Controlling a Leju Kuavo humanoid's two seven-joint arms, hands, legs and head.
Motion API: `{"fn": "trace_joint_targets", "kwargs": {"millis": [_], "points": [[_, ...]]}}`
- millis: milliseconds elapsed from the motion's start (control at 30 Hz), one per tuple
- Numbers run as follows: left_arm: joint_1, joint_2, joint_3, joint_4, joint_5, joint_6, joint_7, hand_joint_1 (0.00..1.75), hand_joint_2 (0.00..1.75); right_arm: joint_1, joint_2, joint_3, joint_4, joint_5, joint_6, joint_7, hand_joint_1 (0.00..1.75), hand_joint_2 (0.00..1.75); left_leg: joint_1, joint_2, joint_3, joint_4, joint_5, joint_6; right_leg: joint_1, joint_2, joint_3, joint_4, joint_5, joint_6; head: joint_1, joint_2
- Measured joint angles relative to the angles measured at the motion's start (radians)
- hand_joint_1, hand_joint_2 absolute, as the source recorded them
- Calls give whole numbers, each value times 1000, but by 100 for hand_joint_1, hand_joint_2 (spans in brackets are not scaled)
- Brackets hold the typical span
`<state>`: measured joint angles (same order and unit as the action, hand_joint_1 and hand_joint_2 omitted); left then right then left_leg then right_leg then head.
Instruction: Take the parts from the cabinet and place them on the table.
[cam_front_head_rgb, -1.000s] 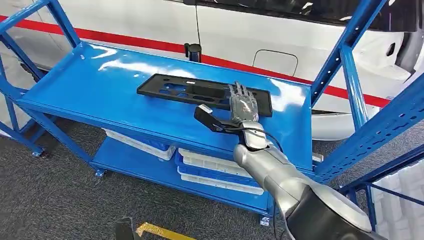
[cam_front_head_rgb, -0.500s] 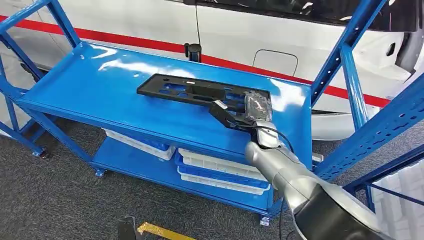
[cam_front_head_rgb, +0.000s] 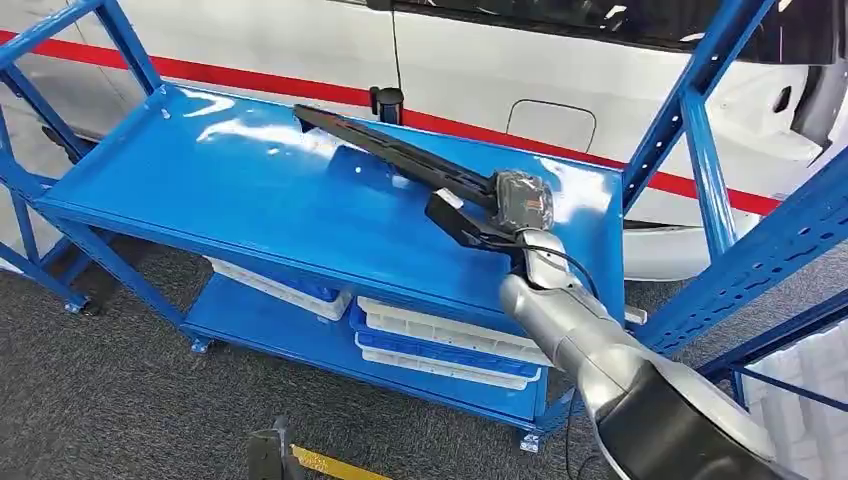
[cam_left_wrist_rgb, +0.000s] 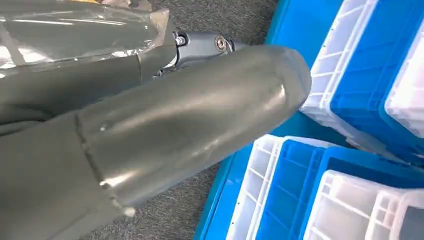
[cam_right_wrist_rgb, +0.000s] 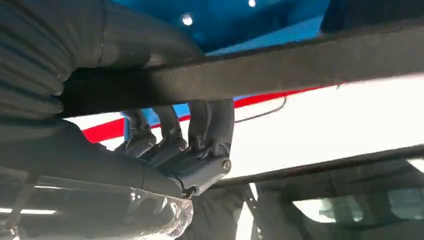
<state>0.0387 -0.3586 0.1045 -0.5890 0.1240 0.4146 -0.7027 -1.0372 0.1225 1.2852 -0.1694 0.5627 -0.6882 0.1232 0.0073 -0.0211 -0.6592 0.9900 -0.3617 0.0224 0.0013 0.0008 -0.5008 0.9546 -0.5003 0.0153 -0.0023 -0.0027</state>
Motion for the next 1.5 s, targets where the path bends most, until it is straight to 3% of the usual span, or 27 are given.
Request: {"fn": "trace_joint_targets", "kwargs": {"millis": [100,167,233,367,500,533,633,767,900,1233,1400,1467,1500], "points": [[-3,3,-18,1,18,-59,0,0,0,1,-3,-46,-38,53,-3,-62,175,175,-1,1,0,0,0,0,0,2,7,0,1,1,0,0],[-5,6,-28,3,22,-112,0,0,0,7,-1,-136,-74,160,-3,-144,175,175,-1,1,0,0,0,0,0,2,8,0,1,1,0,0],[-7,8,-37,3,11,-124,0,0,0,7,9,-233,-101,225,-3,-202,175,175,0,0,0,0,0,0,0,1,5,0,1,1,0,0],[-10,11,-48,3,16,-149,0,0,0,15,25,-333,-142,288,-3,-259,175,175,0,-1,-1,0,0,0,0,0,0,0,0,0,0,0],[-13,13,-49,3,1,-186,0,0,0,50,59,-533,-230,449,-3,-417,175,175,0,2,-2,0,0,0,1,3,6,1,1,1,0,0],[-15,14,-51,3,-12,-186,0,0,175,74,71,-578,-263,511,-4,-428,175,175,0,1,-1,0,0,0,1,2,6,1,0,1,0,0],[-23,31,-62,5,-27,-251,0,0,175,189,134,-738,-406,739,-5,-395,175,175,1,-1,-1,0,-1,-2,1,0,-2,1,-2,-1,0,0],[-52,59,-64,40,-6,-325,0,0,175,288,182,-836,-552,792,-5,-307,175,175,2,-1,-1,0,-3,-4,1,-1,-2,1,-4,-1,-1,0],[-84,67,-64,86,-1,-332,0,0,175,351,182,-837,-683,793,-2,-204,175,175,1,1,-1,0,-3,-4,1,1,-2,1,-4,-1,0,0],[-126,75,-69,162,7,-357,0,0,175,402,179,-824,-824,785,11,-169,175,175,1,0,-1,0,-3,-4,0,1,-2,1,-4,0,0,0],[-130,76,-99,166,-8,-340,0,0,175,453,166,-793,-944,696,109,-154,175,175,1,0,-1,0,-3,-4,0,1,-3,1,-4,0,0,0],[-142,78,-107,182,3,-328,0,0,175,469,161,-790,-1002,594,170,-165,175,175,-5,-1,-3,4,-8,12,-9,1,6,-6,0,10,-1,0],[-148,78,-107,192,12,-326,0,0,175,473,160,-791,-1027,526,203,-175,175,175,-4,0,-1,-1,-4,15,-6,1,6,-6,1,12,0,0]]}}
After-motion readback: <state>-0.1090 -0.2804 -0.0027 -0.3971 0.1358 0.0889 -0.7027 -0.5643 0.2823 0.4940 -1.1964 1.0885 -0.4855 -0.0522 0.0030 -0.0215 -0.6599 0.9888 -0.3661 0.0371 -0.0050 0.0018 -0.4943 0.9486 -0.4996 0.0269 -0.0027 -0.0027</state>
